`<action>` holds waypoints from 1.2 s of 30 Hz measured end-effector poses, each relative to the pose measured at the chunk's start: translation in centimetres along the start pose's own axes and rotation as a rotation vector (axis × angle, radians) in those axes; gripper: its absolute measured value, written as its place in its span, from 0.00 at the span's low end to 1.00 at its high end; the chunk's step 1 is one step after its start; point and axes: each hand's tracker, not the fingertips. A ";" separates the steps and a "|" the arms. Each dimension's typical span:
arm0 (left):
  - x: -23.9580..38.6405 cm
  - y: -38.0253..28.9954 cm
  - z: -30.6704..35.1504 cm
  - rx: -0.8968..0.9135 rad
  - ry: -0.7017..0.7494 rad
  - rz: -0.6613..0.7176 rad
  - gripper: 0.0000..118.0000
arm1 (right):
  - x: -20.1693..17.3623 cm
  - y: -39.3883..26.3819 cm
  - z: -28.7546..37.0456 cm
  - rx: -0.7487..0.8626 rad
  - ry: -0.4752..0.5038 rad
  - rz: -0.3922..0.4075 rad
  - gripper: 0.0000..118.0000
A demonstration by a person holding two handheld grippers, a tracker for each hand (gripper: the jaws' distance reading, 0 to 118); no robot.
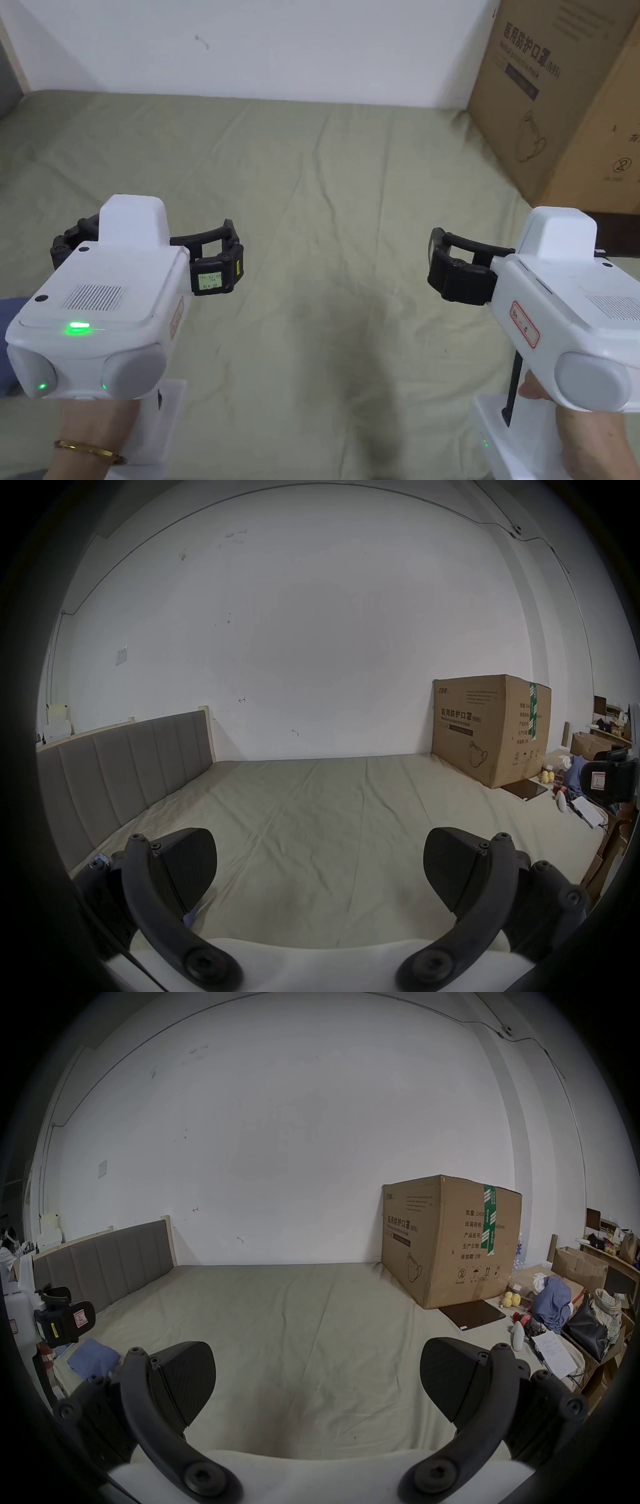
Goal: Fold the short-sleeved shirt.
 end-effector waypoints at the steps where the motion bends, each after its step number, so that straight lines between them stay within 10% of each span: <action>1: 0.0 0.0 0.0 0.000 -0.001 -0.002 1.00 | 0.0 0.0 0.0 0.002 0.001 -0.001 0.99; 36: 0.2 -0.4 -0.2 -0.013 -0.004 -0.010 1.00 | -0.4 0.1 0.4 0.015 0.018 -0.003 0.99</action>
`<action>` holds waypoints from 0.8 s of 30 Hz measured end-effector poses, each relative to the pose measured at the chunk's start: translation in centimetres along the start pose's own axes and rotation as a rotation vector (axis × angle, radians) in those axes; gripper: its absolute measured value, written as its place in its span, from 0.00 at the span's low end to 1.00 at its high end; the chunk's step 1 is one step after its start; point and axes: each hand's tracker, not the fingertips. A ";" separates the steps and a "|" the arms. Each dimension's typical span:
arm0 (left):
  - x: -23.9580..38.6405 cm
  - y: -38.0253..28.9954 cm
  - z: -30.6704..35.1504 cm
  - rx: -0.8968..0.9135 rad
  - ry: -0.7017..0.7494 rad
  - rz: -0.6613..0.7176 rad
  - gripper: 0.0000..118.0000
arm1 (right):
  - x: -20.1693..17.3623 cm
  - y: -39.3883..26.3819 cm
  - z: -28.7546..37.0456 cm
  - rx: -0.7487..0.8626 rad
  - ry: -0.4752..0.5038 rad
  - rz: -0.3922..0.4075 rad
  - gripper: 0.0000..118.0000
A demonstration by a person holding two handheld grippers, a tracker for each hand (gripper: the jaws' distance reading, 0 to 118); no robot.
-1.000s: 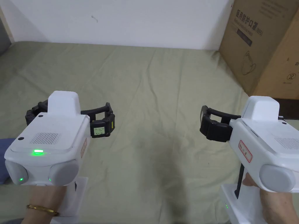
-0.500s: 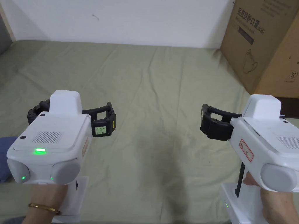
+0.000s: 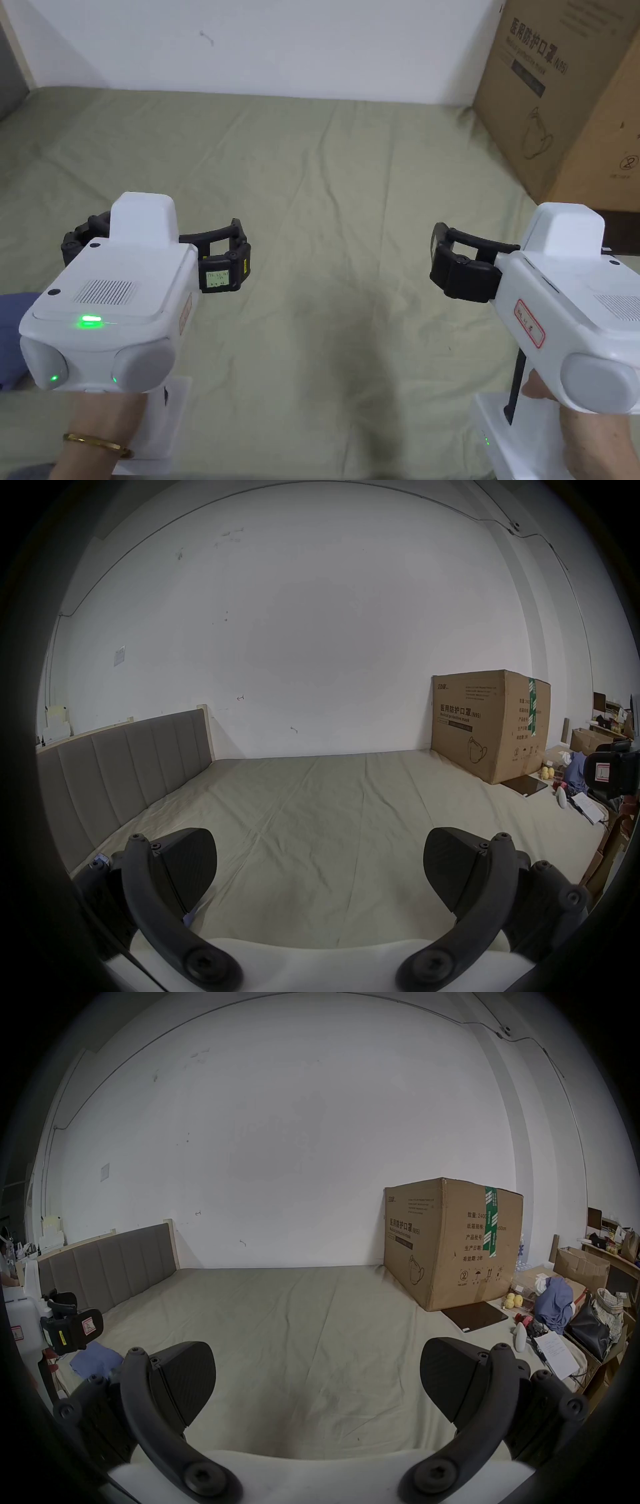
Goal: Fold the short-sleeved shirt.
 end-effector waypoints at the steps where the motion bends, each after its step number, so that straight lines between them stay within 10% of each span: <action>1: 0.0 0.0 0.0 0.000 0.000 0.000 1.00 | 0.0 0.0 0.0 -0.001 -0.001 0.001 0.99; 24: 0.1 0.0 0.2 -0.006 0.001 -0.002 1.00 | -0.3 -0.1 0.0 0.001 0.016 0.004 0.99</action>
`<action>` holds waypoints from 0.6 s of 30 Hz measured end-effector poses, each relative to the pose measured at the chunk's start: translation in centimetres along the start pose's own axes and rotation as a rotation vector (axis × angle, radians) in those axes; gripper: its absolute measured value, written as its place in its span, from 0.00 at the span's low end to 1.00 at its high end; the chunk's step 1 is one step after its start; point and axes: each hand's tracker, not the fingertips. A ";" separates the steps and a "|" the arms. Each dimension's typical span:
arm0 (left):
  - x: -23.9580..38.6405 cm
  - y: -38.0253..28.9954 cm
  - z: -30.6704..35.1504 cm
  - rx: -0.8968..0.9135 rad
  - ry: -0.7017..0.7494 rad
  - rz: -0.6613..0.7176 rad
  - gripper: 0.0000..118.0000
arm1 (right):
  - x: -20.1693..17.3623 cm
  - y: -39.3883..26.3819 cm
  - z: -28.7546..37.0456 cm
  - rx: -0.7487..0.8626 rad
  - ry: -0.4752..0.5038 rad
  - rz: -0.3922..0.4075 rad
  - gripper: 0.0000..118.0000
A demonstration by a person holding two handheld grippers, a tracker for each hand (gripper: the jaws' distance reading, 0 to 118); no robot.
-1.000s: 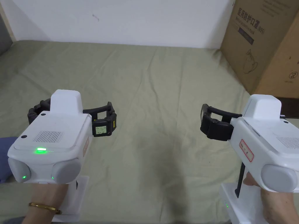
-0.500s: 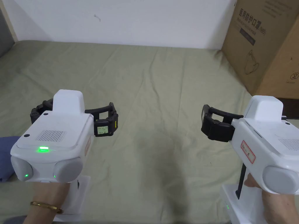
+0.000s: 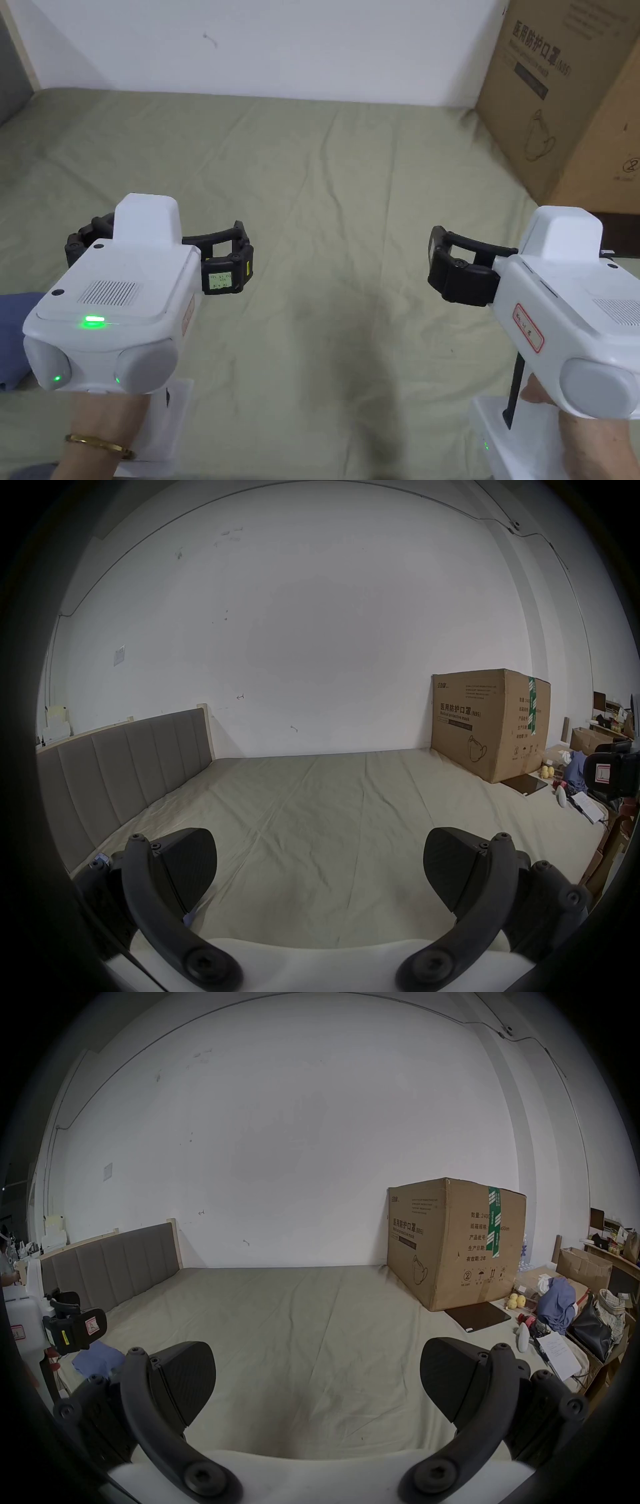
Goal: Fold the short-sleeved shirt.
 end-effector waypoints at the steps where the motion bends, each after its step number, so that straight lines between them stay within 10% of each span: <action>1: 0.0 0.0 0.0 0.001 -0.002 0.000 1.00 | 0.0 0.0 0.0 -0.001 0.002 0.000 0.99; 18: -0.1 -0.1 -0.2 0.002 -0.003 0.003 1.00 | 0.0 0.1 -0.1 0.000 0.006 0.002 0.99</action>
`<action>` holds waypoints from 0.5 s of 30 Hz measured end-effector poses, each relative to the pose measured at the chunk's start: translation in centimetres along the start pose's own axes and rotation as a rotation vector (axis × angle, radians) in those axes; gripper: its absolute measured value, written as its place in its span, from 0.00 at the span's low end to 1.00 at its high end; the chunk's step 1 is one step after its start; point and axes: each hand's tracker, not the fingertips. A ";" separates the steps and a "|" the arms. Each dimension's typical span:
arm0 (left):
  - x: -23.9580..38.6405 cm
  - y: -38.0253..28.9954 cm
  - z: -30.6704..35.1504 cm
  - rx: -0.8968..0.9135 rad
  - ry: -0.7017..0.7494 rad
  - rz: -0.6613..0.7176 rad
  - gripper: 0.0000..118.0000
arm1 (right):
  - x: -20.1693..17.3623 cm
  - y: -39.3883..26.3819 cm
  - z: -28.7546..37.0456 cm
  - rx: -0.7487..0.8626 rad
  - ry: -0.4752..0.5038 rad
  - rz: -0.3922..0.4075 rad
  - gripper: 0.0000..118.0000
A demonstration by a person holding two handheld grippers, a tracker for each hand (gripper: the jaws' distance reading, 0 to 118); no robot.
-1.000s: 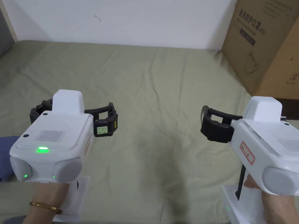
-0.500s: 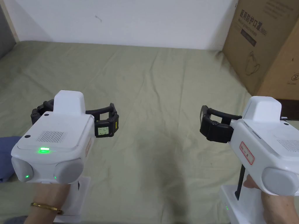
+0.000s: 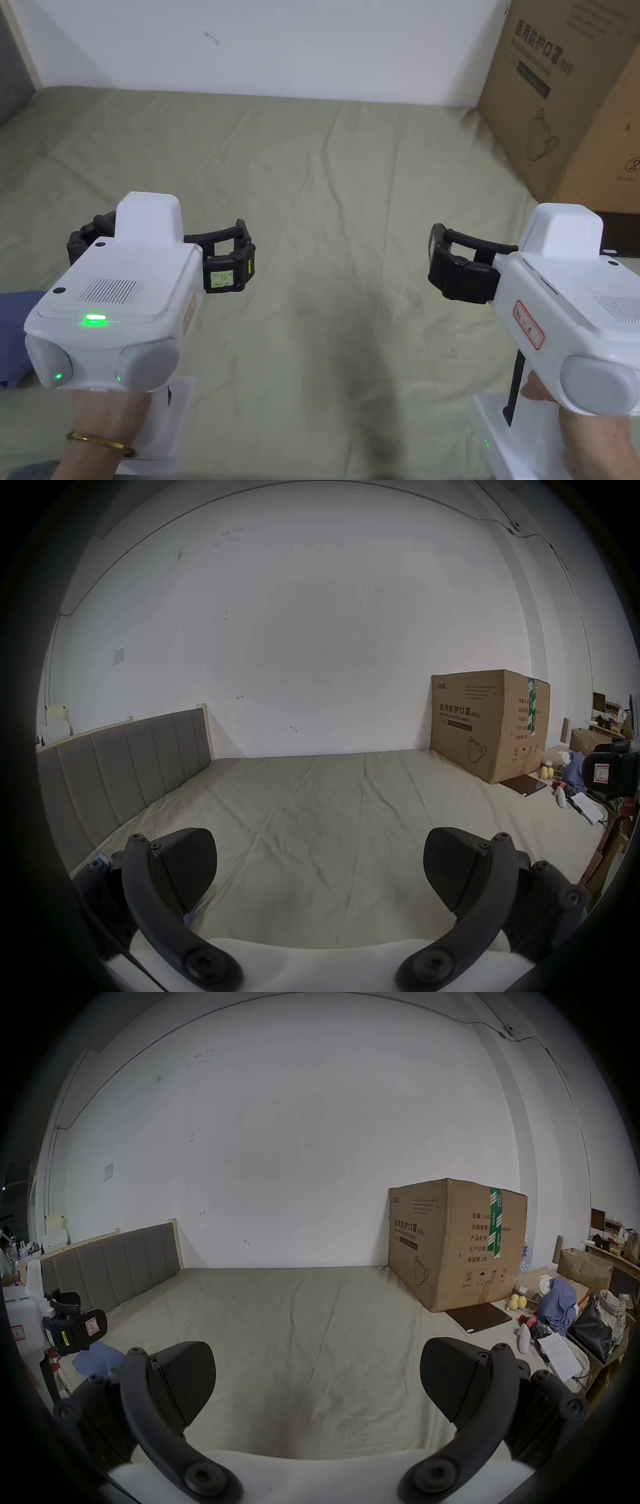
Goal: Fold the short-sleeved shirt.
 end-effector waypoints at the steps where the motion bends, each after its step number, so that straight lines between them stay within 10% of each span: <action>1: 0.0 0.0 0.0 -0.001 -0.001 0.000 1.00 | 0.0 0.0 0.0 0.002 0.000 0.000 0.99; 15: 0.4 0.2 0.2 -0.006 -0.008 -0.008 1.00 | 0.1 0.0 -0.1 -0.002 0.003 0.001 0.99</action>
